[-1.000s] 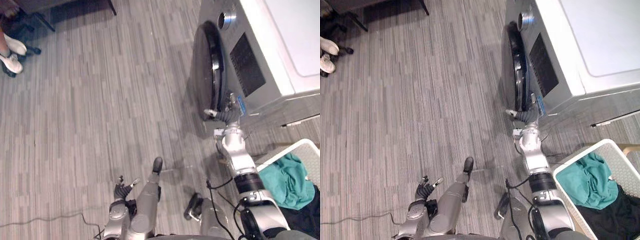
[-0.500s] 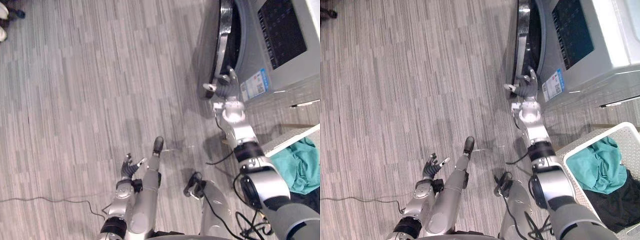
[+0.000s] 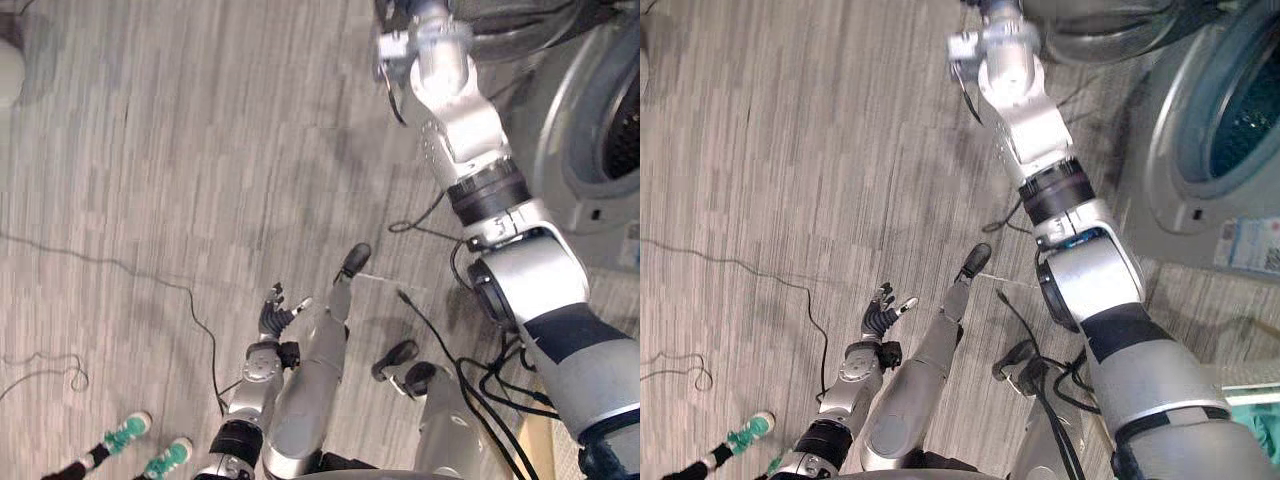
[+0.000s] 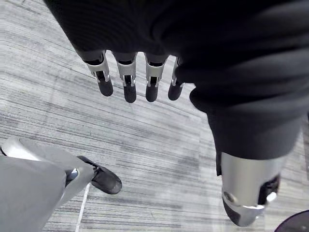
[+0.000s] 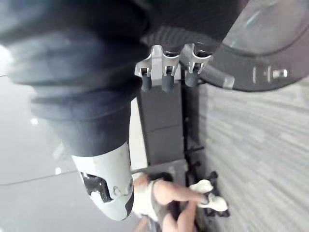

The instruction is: Pick up the laundry basket with both hands and put the clothes into the washing machine.

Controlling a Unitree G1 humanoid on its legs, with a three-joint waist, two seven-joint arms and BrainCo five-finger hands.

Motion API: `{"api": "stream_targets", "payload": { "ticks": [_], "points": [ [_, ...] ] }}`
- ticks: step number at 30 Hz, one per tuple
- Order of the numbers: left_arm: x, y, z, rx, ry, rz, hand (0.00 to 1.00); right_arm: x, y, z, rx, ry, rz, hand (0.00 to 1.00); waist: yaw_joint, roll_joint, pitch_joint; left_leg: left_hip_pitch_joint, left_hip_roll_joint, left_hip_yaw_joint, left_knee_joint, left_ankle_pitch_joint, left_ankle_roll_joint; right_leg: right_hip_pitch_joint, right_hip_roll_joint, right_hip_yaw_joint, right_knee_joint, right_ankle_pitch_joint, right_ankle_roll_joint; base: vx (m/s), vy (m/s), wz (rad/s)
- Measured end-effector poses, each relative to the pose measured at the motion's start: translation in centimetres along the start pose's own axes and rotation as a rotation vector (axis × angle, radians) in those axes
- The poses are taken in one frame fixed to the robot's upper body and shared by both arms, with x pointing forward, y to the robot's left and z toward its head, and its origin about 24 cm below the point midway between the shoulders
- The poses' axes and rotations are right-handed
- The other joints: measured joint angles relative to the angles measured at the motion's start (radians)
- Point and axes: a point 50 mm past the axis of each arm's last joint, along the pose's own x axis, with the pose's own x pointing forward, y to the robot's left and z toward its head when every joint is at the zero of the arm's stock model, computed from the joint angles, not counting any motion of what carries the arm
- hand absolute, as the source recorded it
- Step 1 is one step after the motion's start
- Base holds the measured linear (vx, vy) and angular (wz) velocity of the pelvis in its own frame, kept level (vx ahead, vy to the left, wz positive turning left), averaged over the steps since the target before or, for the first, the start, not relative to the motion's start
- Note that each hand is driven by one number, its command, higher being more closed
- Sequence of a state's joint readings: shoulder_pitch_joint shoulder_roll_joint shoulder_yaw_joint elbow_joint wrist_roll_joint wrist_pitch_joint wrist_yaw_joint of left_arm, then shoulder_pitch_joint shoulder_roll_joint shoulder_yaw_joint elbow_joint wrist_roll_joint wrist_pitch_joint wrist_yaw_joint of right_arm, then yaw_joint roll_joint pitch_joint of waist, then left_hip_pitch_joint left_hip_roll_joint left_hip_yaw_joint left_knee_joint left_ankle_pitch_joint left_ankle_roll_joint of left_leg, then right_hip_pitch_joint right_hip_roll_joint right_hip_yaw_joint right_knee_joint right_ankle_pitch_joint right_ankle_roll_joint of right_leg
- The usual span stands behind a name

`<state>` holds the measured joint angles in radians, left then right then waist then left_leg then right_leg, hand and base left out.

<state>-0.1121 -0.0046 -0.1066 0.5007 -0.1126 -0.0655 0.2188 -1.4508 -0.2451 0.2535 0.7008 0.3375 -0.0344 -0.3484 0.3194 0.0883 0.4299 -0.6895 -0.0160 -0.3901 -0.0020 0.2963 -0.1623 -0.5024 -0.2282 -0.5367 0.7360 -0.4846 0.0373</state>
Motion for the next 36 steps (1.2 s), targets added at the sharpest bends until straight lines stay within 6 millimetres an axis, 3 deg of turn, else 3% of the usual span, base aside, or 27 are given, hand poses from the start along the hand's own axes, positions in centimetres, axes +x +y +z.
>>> {"api": "stream_targets", "payload": {
  "ticks": [4, 7, 12, 15, 19, 21, 25, 29, 30, 31, 32, 33, 35, 36],
  "points": [
    [0.6, -1.1, 1.3, 0.005, -0.04, -0.035, 0.0, 0.4, -0.9, 1.3, 0.017, -0.041, -0.014, 0.0, -0.004, -0.002, 0.0, 0.002, 0.008, 0.011, -0.026, 0.019, 0.003, -0.01, 0.017, 0.042, -0.022, -0.002, 0.002, 0.01, -0.042, -0.02],
    [1.6, -2.2, 3.9, 0.018, -0.118, -0.072, 0.0, -0.2, -2.7, 1.1, 0.017, -0.057, -0.051, 0.0, -0.021, -0.011, 0.006, 0.023, 0.036, 0.068, -0.045, 0.033, 0.014, -0.025, 0.04, 0.114, -0.049, 0.021, 0.004, 0.0, -0.021, -0.65],
    [2.7, -2.0, 6.4, 0.055, -0.192, -0.057, 0.0, -3.4, -3.6, -3.5, -0.023, 0.029, -0.046, 0.0, -0.109, -0.032, 0.018, 0.097, 0.086, 0.195, -0.07, 0.05, 0.036, -0.012, 0.093, 0.259, -0.127, 0.106, 0.013, -0.03, 0.01, -0.9],
    [3.2, -1.5, 7.5, 0.094, -0.226, -0.03, 0.0, -6.9, -4.2, -7.2, -0.121, 0.107, 0.043, 0.0, -0.169, -0.041, 0.023, 0.12, 0.103, 0.258, -0.07, 0.052, 0.041, -0.019, 0.12, 0.329, -0.164, 0.146, 0.015, -0.07, 0.004, -0.76],
    [3.4, -0.9, 7.5, 0.13, -0.218, -0.007, 0.0, -11.7, -3.6, -11.3, -0.178, 0.231, 0.179, 0.0, -0.198, -0.042, 0.023, 0.151, 0.108, 0.303, -0.075, 0.038, 0.062, -0.023, 0.122, 0.38, -0.165, 0.159, 0.021, -0.02, -0.009, -0.41],
    [3.6, -0.2, 7.7, 0.147, -0.227, 0.021, 0.0, -15.6, -3.4, -13.8, -0.231, 0.322, 0.266, 0.0, -0.206, -0.042, 0.023, 0.181, 0.109, 0.328, -0.09, 0.027, 0.077, -0.019, 0.123, 0.406, -0.169, 0.161, 0.022, -0.03, -0.017, -0.32],
    [4.5, 1.4, 9.5, 0.182, -0.258, 0.065, 0.0, -19.4, -3.5, -15.3, -0.279, 0.39, 0.324, 0.0, -0.25, -0.042, 0.023, 0.186, 0.104, 0.346, -0.09, 0.003, 0.107, -0.018, 0.12, 0.419, -0.178, 0.171, 0.036, 0.0, 0.01, -0.11],
    [6.7, 6.8, 15.6, 0.249, -0.337, 0.261, 0.0, -21.5, -3.3, -15.7, -0.24, 0.428, 0.335, 0.0, -0.281, -0.066, 0.024, 0.189, 0.108, 0.398, -0.09, -0.004, 0.103, -0.048, 0.123, 0.473, -0.182, 0.191, 0.046, -0.01, 0.014, -0.39],
    [7.0, 9.9, 18.2, 0.292, -0.359, 0.358, 0.0, -21.6, -2.9, -15.6, -0.215, 0.423, 0.335, 0.0, -0.288, -0.093, 0.029, 0.19, 0.116, 0.426, -0.09, -0.009, 0.097, -0.064, 0.131, 0.499, -0.182, 0.2, 0.045, -0.03, -0.013, -0.58],
    [6.9, 11.4, 19.7, 0.31, -0.376, 0.408, 0.0, -21.7, -2.7, -15.4, -0.202, 0.414, 0.329, 0.0, -0.295, -0.105, 0.034, 0.19, 0.12, 0.436, -0.09, -0.01, 0.095, -0.069, 0.137, 0.512, -0.186, 0.205, 0.046, -0.03, -0.017, -0.65],
    [6.3, 13.8, 22.7, 0.321, -0.428, 0.492, 0.0, -21.7, -2.7, -14.9, -0.181, 0.394, 0.315, 0.0, -0.306, -0.125, 0.039, 0.182, 0.127, 0.453, -0.09, -0.011, 0.095, -0.083, 0.144, 0.526, -0.195, 0.216, 0.047, -0.03, -0.015, -0.4],
    [5.9, 14.6, 24.2, 0.324, -0.459, 0.521, 0.0, -21.8, -2.9, -14.6, -0.171, 0.381, 0.303, 0.0, -0.31, -0.132, 0.038, 0.173, 0.131, 0.459, -0.09, -0.011, 0.094, -0.093, 0.149, 0.531, -0.202, 0.223, 0.047, -0.02, -0.004, -0.47],
    [4.4, 15.6, 29.6, 0.321, -0.589, 0.571, 0.0, -22.0, -4.0, -13.1, -0.136, 0.322, 0.238, 0.0, -0.315, -0.15, 0.039, 0.129, 0.148, 0.477, -0.09, -0.008, 0.091, -0.135, 0.163, 0.541, -0.229, 0.251, 0.048, 0.0, -0.001, -0.34],
    [4.2, 15.6, 30.6, 0.316, -0.614, 0.574, 0.0, -22.1, -4.3, -12.7, -0.131, 0.308, 0.223, 0.0, -0.319, -0.151, 0.039, 0.118, 0.151, 0.477, -0.09, -0.007, 0.091, -0.143, 0.167, 0.541, -0.237, 0.258, 0.048, 0.05, 0.005, -0.21]
  ]
}}
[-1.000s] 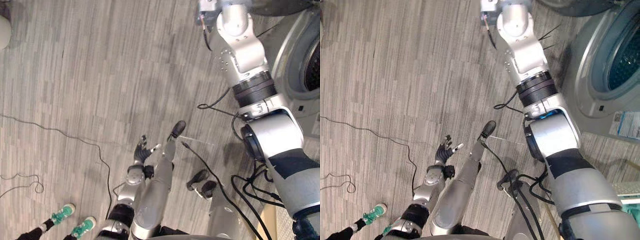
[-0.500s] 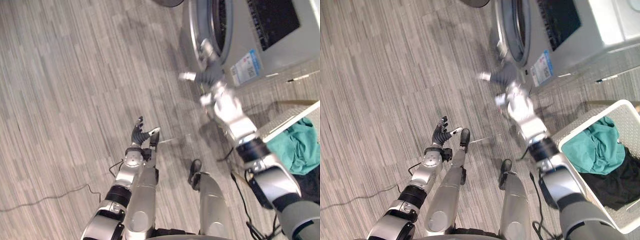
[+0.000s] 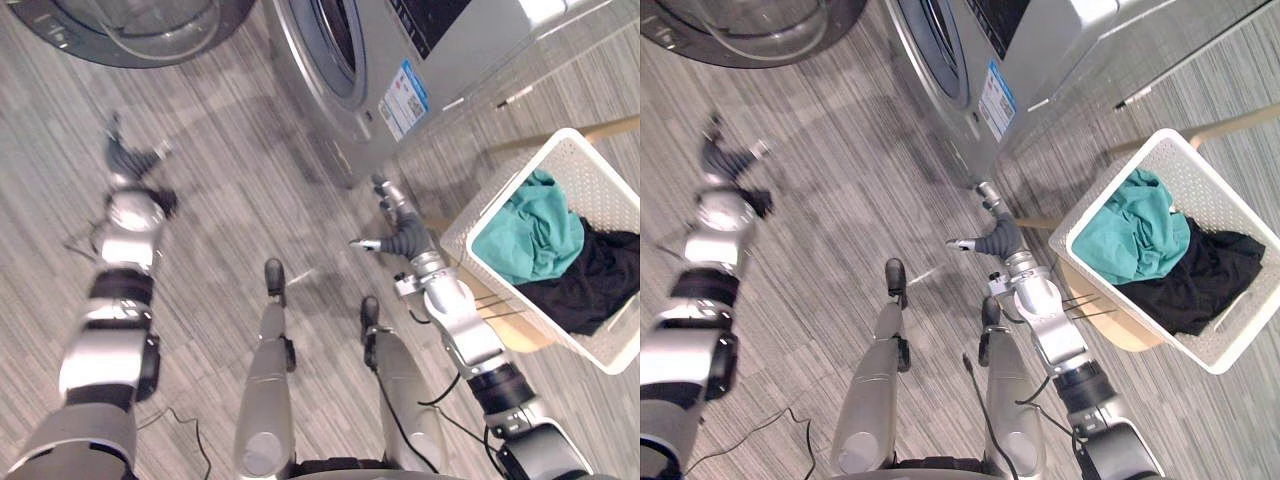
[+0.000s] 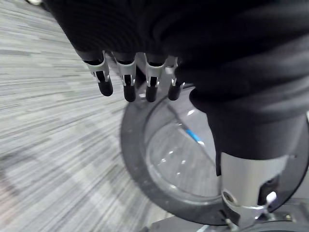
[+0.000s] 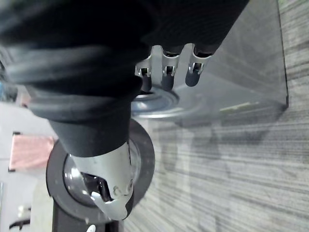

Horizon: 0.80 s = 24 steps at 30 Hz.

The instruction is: Pick up the laundry basket with both hands and put the clothes into the washing machine.

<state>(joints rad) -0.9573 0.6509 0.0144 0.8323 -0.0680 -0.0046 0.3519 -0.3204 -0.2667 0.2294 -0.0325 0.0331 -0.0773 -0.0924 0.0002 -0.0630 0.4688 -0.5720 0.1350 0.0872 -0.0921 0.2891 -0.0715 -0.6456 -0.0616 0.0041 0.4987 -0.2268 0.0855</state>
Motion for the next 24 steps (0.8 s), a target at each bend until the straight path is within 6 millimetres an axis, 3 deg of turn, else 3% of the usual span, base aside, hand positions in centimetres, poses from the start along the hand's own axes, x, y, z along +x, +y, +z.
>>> {"api": "stream_targets", "payload": {
  "ticks": [2, 9, 16, 20, 24],
  "points": [
    [0.9, 0.7, 2.5, -0.025, -0.06, 0.026, 0.0, -0.7, -0.7, 1.6, 0.02, -0.069, -0.048, 0.0, -0.018, -0.007, -0.002, -0.044, 0.011, 0.009, 0.0, 0.005, -0.004, -0.025, 0.01, 0.0, -0.031, 0.026, 0.007, 0.09, 0.01, -0.2],
    [1.7, 0.9, 7.7, -0.075, -0.19, 0.046, 0.0, -3.5, -2.6, 5.1, 0.054, -0.235, -0.199, 0.0, -0.02, -0.043, -0.001, -0.083, 0.043, 0.038, 0.013, 0.004, -0.005, -0.04, 0.03, -0.005, -0.079, 0.063, 0.001, 0.09, -0.015, -0.12],
    [1.9, 1.3, 9.5, 0.078, -0.242, 0.163, 0.0, -4.5, -3.0, 5.8, 0.061, -0.296, -0.241, 0.0, -0.009, -0.063, 0.005, -0.107, 0.086, 0.082, 0.042, -0.011, -0.022, -0.05, 0.068, 0.008, -0.118, 0.095, -0.015, 0.0, -0.014, -0.18],
    [2.4, 3.0, 11.3, 0.094, -0.253, 0.246, 0.0, -5.6, -3.1, 5.8, 0.078, -0.295, -0.258, 0.0, -0.017, -0.094, 0.013, -0.151, 0.111, 0.101, 0.109, -0.036, -0.013, -0.061, 0.092, 0.03, -0.161, 0.14, -0.015, -0.02, 0.007, -0.27],
    [2.8, 5.3, 10.8, 0.039, -0.204, 0.319, 0.0, -6.6, -3.6, 5.6, 0.07, -0.274, -0.295, 0.0, -0.018, -0.096, 0.014, -0.172, 0.131, 0.111, 0.146, -0.051, -0.014, -0.06, 0.101, 0.038, -0.189, 0.165, -0.019, 0.0, -0.003, -0.22]
  ]
}}
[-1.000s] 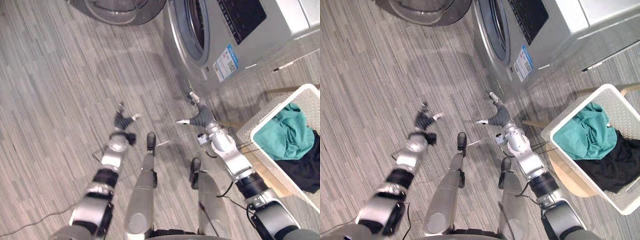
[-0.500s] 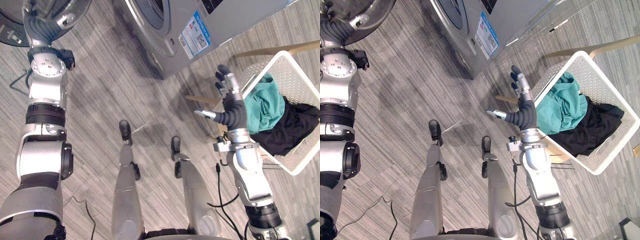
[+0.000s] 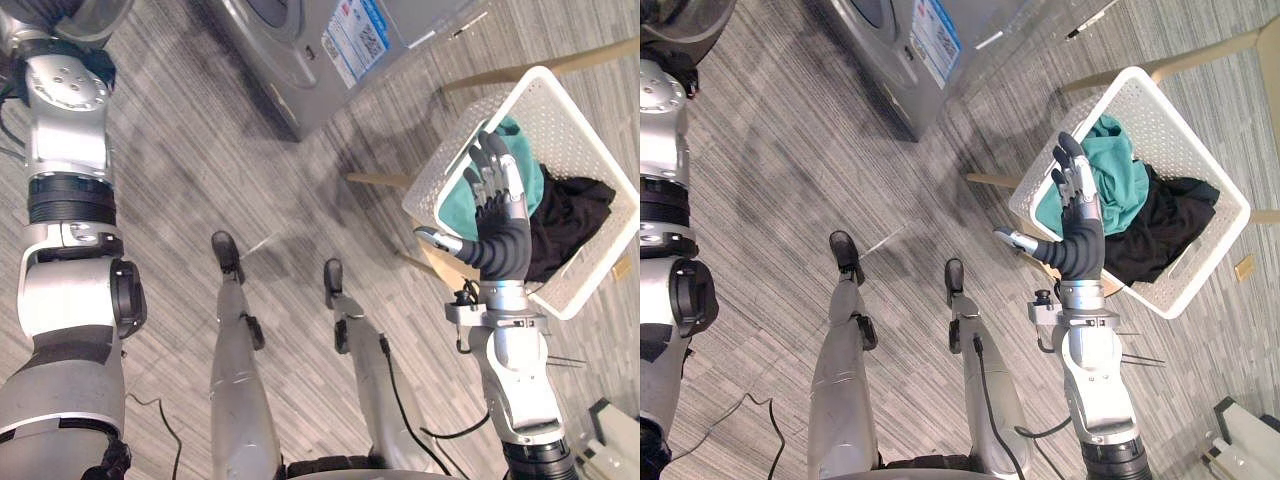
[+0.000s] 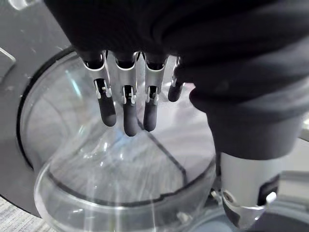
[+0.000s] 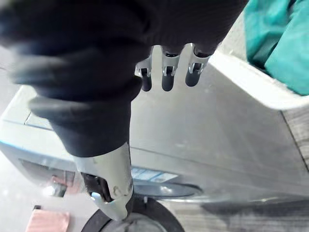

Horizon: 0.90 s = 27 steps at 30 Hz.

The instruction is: Pick up the laundry basket with both hands and put the clothes into the washing machine.

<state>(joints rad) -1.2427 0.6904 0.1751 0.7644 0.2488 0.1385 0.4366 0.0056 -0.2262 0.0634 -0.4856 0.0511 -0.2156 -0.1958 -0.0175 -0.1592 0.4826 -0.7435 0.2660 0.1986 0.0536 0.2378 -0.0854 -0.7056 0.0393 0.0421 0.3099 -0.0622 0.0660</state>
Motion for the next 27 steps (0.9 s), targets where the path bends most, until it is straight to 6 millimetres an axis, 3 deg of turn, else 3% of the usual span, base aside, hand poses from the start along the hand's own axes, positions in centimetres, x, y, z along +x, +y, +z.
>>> {"api": "stream_targets", "payload": {
  "ticks": [5, 7, 10, 13, 15, 16, 17, 18, 19, 21, 22, 23, 24, 25, 26, 27],
  "points": [
    [0.7, 3.7, -2.8, -0.018, 0.094, 0.106, 0.0, -0.5, -1.3, 0.5, -0.018, -0.005, -0.047, 0.0, 0.005, 0.0, 0.0, 0.003, 0.005, -0.003, 0.005, 0.0, 0.0, 0.004, 0.003, -0.005, 0.005, 0.001, -0.002, 0.04, -0.023, 0.01],
    [0.1, 4.0, -4.4, -0.003, 0.123, 0.101, 0.0, -0.4, -1.3, 0.5, -0.019, -0.006, -0.048, 0.0, 0.009, 0.0, 0.0, 0.017, 0.0, -0.006, 0.005, 0.001, 0.0, 0.017, -0.002, -0.012, 0.011, 0.0, -0.002, 0.07, -0.009, 0.11],
    [-2.2, 2.8, -6.8, 0.03, 0.145, 0.048, 0.0, -0.5, -1.3, 0.4, -0.02, 0.004, -0.055, 0.0, 0.022, 0.001, 0.0, 0.073, -0.01, -0.006, 0.004, 0.0, 0.0, 0.071, -0.015, -0.022, 0.02, -0.007, -0.004, 0.07, 0.004, 0.18],
    [-7.1, 0.4, -9.2, 0.017, 0.135, -0.058, 0.0, -0.6, -1.4, 0.2, -0.036, 0.025, -0.061, 0.0, 0.032, 0.005, -0.002, 0.155, -0.031, -0.006, -0.001, -0.017, 0.001, 0.146, -0.038, -0.04, 0.043, -0.047, -0.006, 0.02, 0.007, 0.24],
    [-13.1, -2.0, -11.8, -0.007, 0.176, -0.2, 0.0, -1.2, -2.1, -0.4, -0.082, 0.078, -0.09, 0.0, 0.035, 0.021, -0.031, 0.194, -0.044, -0.007, -0.002, -0.039, 0.004, 0.182, -0.046, -0.044, 0.054, -0.067, -0.006, -0.01, -0.002, 0.21],
    [-15.0, -2.5, -12.7, -0.013, 0.21, -0.241, 0.0, -1.5, -2.3, -0.7, -0.088, 0.095, -0.103, 0.0, 0.036, 0.026, -0.05, 0.197, -0.047, -0.004, -0.004, -0.04, 0.006, 0.185, -0.048, -0.043, 0.052, -0.067, -0.005, 0.03, 0.011, 0.06],
    [-18.9, -3.2, -14.8, -0.022, 0.302, -0.321, 0.0, -1.7, -2.5, -1.4, -0.101, 0.138, -0.115, 0.0, 0.034, 0.038, -0.086, 0.218, -0.057, 0.004, -0.016, -0.041, 0.007, 0.196, -0.057, -0.037, 0.048, -0.069, -0.001, 0.06, 0.021, -0.09],
    [-23.0, -3.6, -16.8, -0.032, 0.414, -0.399, 0.0, -2.0, -2.6, -2.4, -0.123, 0.189, -0.116, 0.0, 0.034, 0.048, -0.107, 0.258, -0.064, 0.022, -0.019, -0.044, 0.011, 0.22, -0.064, -0.025, 0.044, -0.072, 0.002, 0.06, 0.021, -0.17],
    [-25.0, -3.6, -17.6, -0.032, 0.466, -0.433, 0.0, -2.3, -2.6, -3.1, -0.135, 0.221, -0.115, 0.0, 0.038, 0.05, -0.113, 0.285, -0.066, 0.038, -0.02, -0.054, 0.01, 0.24, -0.067, -0.011, 0.039, -0.074, 0.005, 0.06, 0.006, -0.41],
    [-32.2, -2.3, -20.3, -0.024, 0.662, -0.573, 0.0, -3.5, -2.7, -6.1, -0.204, 0.377, -0.105, 0.0, 0.035, 0.059, -0.173, 0.379, -0.072, 0.103, -0.016, -0.1, 0.0, 0.295, -0.075, 0.049, 0.032, -0.078, 0.013, 0.07, -0.006, -0.74],
    [-33.7, -1.7, -20.8, -0.021, 0.708, -0.598, 0.0, -4.0, -2.8, -6.9, -0.226, 0.416, -0.1, 0.0, 0.036, 0.063, -0.19, 0.4, -0.072, 0.12, -0.013, -0.113, -0.004, 0.305, -0.079, 0.053, 0.028, -0.079, 0.013, 0.09, -0.012, -0.94],
    [-36.3, -0.7, -22.0, -0.013, 0.803, -0.63, 0.0, -4.5, -3.1, -8.2, -0.267, 0.483, -0.088, 0.0, 0.033, 0.081, -0.221, 0.441, -0.069, 0.159, -0.012, -0.136, -0.008, 0.321, -0.102, 0.008, 0.019, -0.094, -0.017, 0.08, -0.008, -0.83],
    [-37.4, -0.1, -22.6, -0.006, 0.85, -0.641, 0.0, -4.8, -3.3, -8.9, -0.288, 0.521, -0.079, 0.0, 0.031, 0.092, -0.235, 0.459, -0.067, 0.173, -0.012, -0.146, -0.012, 0.326, -0.127, -0.048, 0.018, -0.097, -0.04, 0.12, 0.0, -1.08],
    [-39.4, 0.9, -23.7, 0.01, 0.942, -0.657, 0.0, -5.5, -3.9, -10.2, -0.334, 0.59, -0.07, 0.0, 0.034, 0.115, -0.249, 0.506, -0.059, 0.197, -0.014, -0.166, -0.021, 0.362, -0.188, -0.198, 0.014, -0.086, -0.086, 0.12, -0.009, -0.98],
    [-40.6, 1.7, -24.3, 0.025, 0.993, -0.668, 0.0, -6.2, -4.1, -11.2, -0.361, 0.647, -0.064, 0.0, 0.032, 0.123, -0.254, 0.553, -0.05, 0.225, -0.02, -0.176, -0.033, 0.398, -0.233, -0.312, 0.017, -0.077, -0.097, 0.16, -0.055, -1.0],
    [-41.6, 2.4, -24.8, 0.047, 1.037, -0.689, 0.0, -6.9, -4.3, -11.9, -0.386, 0.697, -0.056, 0.0, 0.027, 0.134, -0.267, 0.586, -0.035, 0.242, -0.018, -0.184, -0.044, 0.433, -0.251, -0.394, 0.012, -0.057, -0.082, 0.14, -0.091, -0.86]
  ]
}}
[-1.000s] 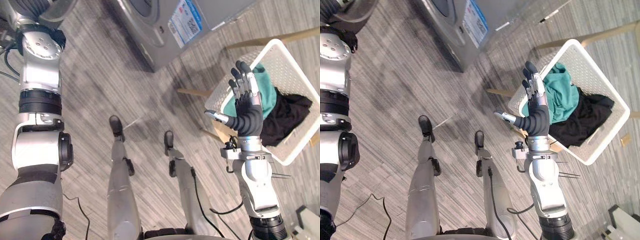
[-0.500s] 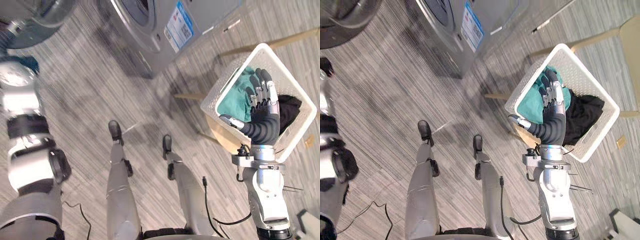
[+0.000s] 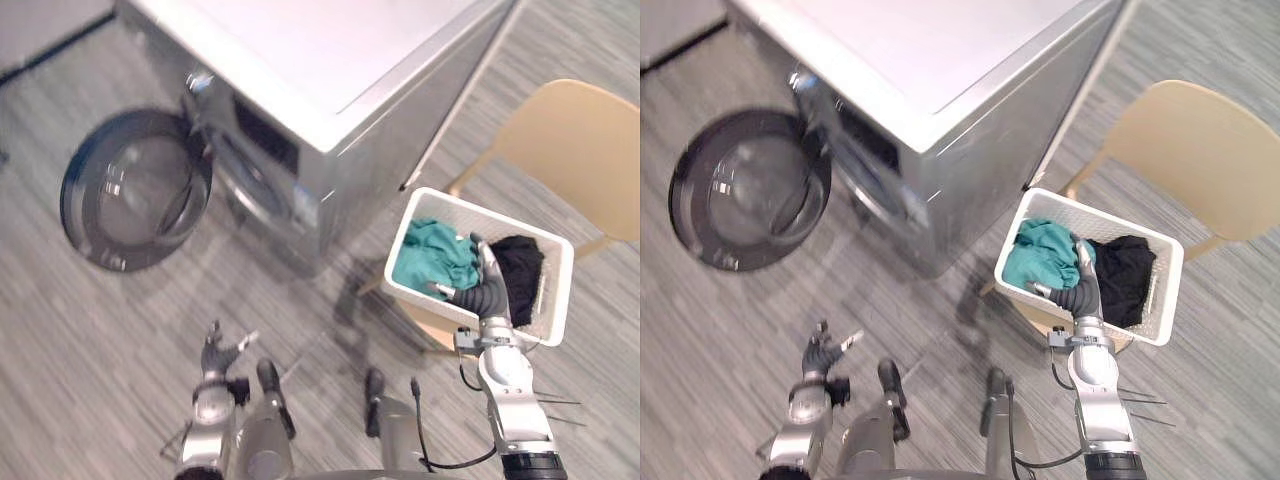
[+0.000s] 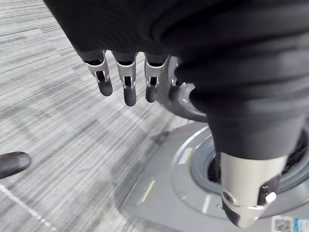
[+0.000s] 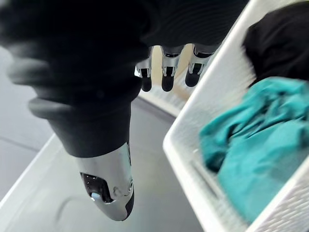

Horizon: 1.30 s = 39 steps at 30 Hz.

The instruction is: Pick up the laundry basket with both hands and put the clothes into the washing machine.

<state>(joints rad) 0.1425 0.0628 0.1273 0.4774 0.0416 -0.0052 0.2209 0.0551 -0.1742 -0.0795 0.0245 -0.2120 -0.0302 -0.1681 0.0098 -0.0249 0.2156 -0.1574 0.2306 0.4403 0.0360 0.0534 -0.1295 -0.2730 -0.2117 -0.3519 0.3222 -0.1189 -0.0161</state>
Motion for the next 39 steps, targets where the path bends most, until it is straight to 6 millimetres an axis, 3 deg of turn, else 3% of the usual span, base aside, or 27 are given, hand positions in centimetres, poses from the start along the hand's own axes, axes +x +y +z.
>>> {"api": "stream_targets", "payload": {
  "ticks": [1, 3, 5, 6, 7, 8, 9, 10, 12, 13, 14, 15, 16, 17, 18, 20, 22, 26, 29, 32, 35, 36, 39],
  "points": [
    [-0.2, 0.1, -1.5, 0.017, 0.062, -0.009, 0.0, -0.3, 0.0, -0.8, -0.022, 0.033, 0.005, 0.0, 0.0, 0.014, -0.023, 0.031, 0.021, 0.011, 0.003, -0.009, -0.021, 0.024, 0.016, -0.033, -0.013, 0.018, 0.032, 0.19, -0.161, -1.02],
    [-0.7, 0.2, -3.6, 0.046, 0.14, -0.025, 0.0, -0.3, 0.0, -1.0, -0.045, 0.04, 0.008, 0.0, 0.002, 0.032, -0.036, 0.09, 0.065, 0.061, 0.031, -0.026, -0.046, 0.058, 0.061, 0.009, -0.024, 0.012, 0.048, 0.17, -0.144, -1.0],
    [-1.2, 0.2, -5.1, 0.086, 0.197, -0.052, 0.0, -0.7, 0.1, -1.4, -0.044, 0.06, 0.011, 0.0, -0.003, 0.027, -0.047, 0.085, 0.133, 0.062, 0.213, -0.053, -0.082, 0.085, 0.084, 0.049, -0.027, -0.041, 0.061, 0.12, -0.204, -0.89],
    [-1.5, 0.0, -5.9, 0.096, 0.226, -0.059, 0.0, -1.2, 0.0, -1.9, -0.052, 0.077, 0.015, 0.0, 0.0, 0.022, -0.051, 0.038, 0.182, 0.016, 0.403, -0.047, -0.073, 0.111, 0.098, 0.082, -0.027, -0.049, 0.049, 0.16, -0.257, -0.83],
    [-1.7, -0.2, -6.3, 0.096, 0.244, -0.063, 0.0, -1.3, -0.1, -2.1, -0.06, 0.084, 0.017, 0.0, 0.002, 0.028, -0.053, 0.009, 0.203, -0.031, 0.495, -0.031, -0.052, 0.124, 0.108, 0.099, -0.029, -0.053, 0.043, 0.2, -0.117, -0.95],
    [-2.0, -0.5, -7.1, 0.089, 0.28, -0.071, 0.0, -1.4, -0.3, -2.3, -0.079, 0.085, 0.024, 0.0, 0.003, 0.03, -0.056, -0.064, 0.212, -0.144, 0.652, -0.013, -0.037, 0.149, 0.119, 0.145, -0.037, -0.047, 0.037, 0.28, -0.007, -1.0],
    [-2.0, -0.6, -7.1, 0.099, 0.281, -0.077, 0.0, -1.2, -0.3, -2.2, -0.088, 0.078, 0.028, 0.0, 0.004, 0.045, -0.064, -0.117, 0.185, -0.209, 0.759, -0.089, -0.051, 0.158, 0.126, 0.182, -0.052, -0.039, 0.031, 0.25, 0.083, -1.04],
    [-1.9, -0.5, -7.1, 0.103, 0.281, -0.076, 0.0, -1.0, -0.4, -2.2, -0.095, 0.078, 0.032, 0.0, 0.004, 0.045, -0.063, -0.132, 0.164, -0.225, 0.784, -0.133, -0.04, 0.168, 0.125, 0.2, -0.061, -0.03, 0.03, 0.24, 0.108, -0.98],
    [-1.8, 0.2, -7.4, 0.122, 0.285, -0.066, 0.0, -0.5, 0.0, -2.5, -0.142, 0.082, 0.071, 0.0, 0.01, 0.041, -0.061, -0.143, 0.069, -0.258, 0.685, -0.222, 0.008, 0.209, 0.123, 0.265, -0.112, -0.005, 0.036, 0.21, 0.11, -0.92],
    [-1.8, 0.4, -7.6, 0.129, 0.289, -0.065, 0.0, -0.3, 0.4, -2.5, -0.159, 0.08, 0.094, 0.0, 0.01, 0.041, -0.06, -0.142, 0.047, -0.272, 0.624, -0.225, 0.012, 0.215, 0.12, 0.276, -0.118, -0.001, 0.042, 0.17, 0.183, -0.83],
    [-2.0, 0.5, -7.9, 0.143, 0.304, -0.07, 0.0, 0.2, 0.9, -2.7, -0.196, 0.079, 0.145, 0.0, 0.01, 0.048, -0.063, -0.13, 0.003, -0.327, 0.456, -0.218, 0.009, 0.215, 0.117, 0.296, -0.117, 0.004, 0.05, 0.15, 0.268, -0.82],
    [-2.3, 0.1, -8.3, 0.154, 0.319, -0.089, 0.0, 0.8, 1.1, -2.6, -0.255, 0.062, 0.194, 0.0, 0.013, 0.084, -0.066, -0.103, -0.024, -0.386, 0.285, -0.135, -0.017, 0.217, 0.13, 0.304, -0.119, 0.009, 0.071, 0.14, 0.304, -0.84],
    [-2.2, 0.0, -8.4, 0.167, 0.322, -0.1, 0.0, 1.1, 1.4, -2.6, -0.279, 0.054, 0.217, 0.0, 0.018, 0.083, -0.058, -0.102, -0.03, -0.396, 0.278, -0.103, 0.013, 0.221, 0.133, 0.314, -0.124, 0.005, 0.087, 0.12, 0.282, -0.62],
    [-1.7, 0.3, -8.0, 0.189, 0.309, -0.105, 0.0, 1.2, 2.2, -2.6, -0.297, 0.048, 0.262, 0.0, 0.025, 0.056, -0.051, -0.094, -0.068, -0.385, 0.265, -0.097, 0.016, 0.231, 0.101, 0.318, -0.157, 0.022, 0.118, 0.11, 0.234, -0.16],
    [-1.2, 0.8, -7.6, 0.213, 0.291, -0.109, 0.0, 1.2, 2.5, -2.4, -0.311, 0.038, 0.291, 0.0, 0.025, 0.043, -0.042, -0.092, -0.099, -0.383, 0.241, -0.091, 0.026, 0.236, 0.065, 0.3, -0.19, 0.026, 0.126, 0.09, 0.192, 0.08],
    [-1.0, 0.8, -7.4, 0.237, 0.285, -0.12, 0.0, 2.0, 2.9, -2.0, -0.365, 0.008, 0.324, 0.0, 0.027, 0.031, -0.04, -0.093, -0.138, -0.38, 0.211, -0.08, 0.046, 0.232, 0.029, 0.295, -0.203, 0.031, 0.135, 0.05, 0.158, 0.23],
    [-0.9, 0.7, -7.2, 0.244, 0.276, -0.127, 0.0, 3.4, 3.5, -1.1, -0.433, -0.034, 0.362, 0.0, 0.033, 0.041, -0.019, -0.107, -0.167, -0.378, 0.183, -0.069, 0.063, 0.204, 0.007, 0.292, -0.202, 0.028, 0.14, -0.03, 0.137, 0.14],
    [0.3, -0.4, -5.4, 0.229, 0.219, -0.142, 0.0, 7.5, 4.2, 1.3, -0.564, -0.094, 0.37, 0.0, 0.046, 0.082, 0.07, -0.206, -0.18, -0.402, 0.103, 0.016, 0.072, 0.084, 0.003, 0.266, -0.185, 0.052, 0.168, -0.08, 0.045, 0.19],
    [1.2, -0.9, -3.7, 0.208, 0.167, -0.139, 0.0, 9.9, 3.5, 1.9, -0.653, -0.052, 0.334, 0.0, 0.068, 0.085, 0.159, -0.213, -0.178, -0.426, 0.014, 0.085, 0.073, 0.049, 0.012, 0.24, -0.183, 0.066, 0.159, -0.05, -0.021, 0.21],
    [2.1, -1.1, -1.9, 0.188, 0.108, -0.117, 0.0, 12.3, 1.5, 3.5, -0.729, -0.041, 0.239, 0.0, 0.094, 0.087, 0.218, -0.249, -0.178, -0.44, -0.035, 0.133, 0.076, -0.008, 0.015, 0.234, -0.179, 0.075, 0.157, -0.02, -0.007, 0.11],
    [3.1, -1.1, 0.0, 0.176, 0.05, -0.088, 0.0, 13.7, 0.6, 5.2, -0.795, -0.056, 0.173, 0.0, 0.115, 0.089, 0.232, -0.295, -0.178, -0.448, -0.072, 0.157, 0.076, -0.075, 0.014, 0.233, -0.164, 0.076, 0.156, 0.0, -0.002, 0.01],
    [3.5, -1.3, 0.8, 0.157, 0.027, -0.071, 0.0, 14.2, 0.5, 6.2, -0.806, -0.086, 0.138, 1.0, 0.114, 0.09, 0.232, -0.318, -0.178, -0.454, -0.079, 0.16, 0.073, -0.1, 0.015, 0.227, -0.159, 0.076, 0.156, 0.01, -0.006, 0.06],
    [4.3, -2.2, 3.6, 0.09, -0.042, -0.057, 0.0, 15.1, 0.0, 8.9, -0.814, -0.164, 0.049, 1.0, 0.116, 0.091, 0.232, -0.371, -0.166, -0.466, -0.097, 0.176, 0.065, -0.164, 0.019, 0.216, -0.134, 0.073, 0.153, 0.0, -0.021, 0.08]
  ]
}}
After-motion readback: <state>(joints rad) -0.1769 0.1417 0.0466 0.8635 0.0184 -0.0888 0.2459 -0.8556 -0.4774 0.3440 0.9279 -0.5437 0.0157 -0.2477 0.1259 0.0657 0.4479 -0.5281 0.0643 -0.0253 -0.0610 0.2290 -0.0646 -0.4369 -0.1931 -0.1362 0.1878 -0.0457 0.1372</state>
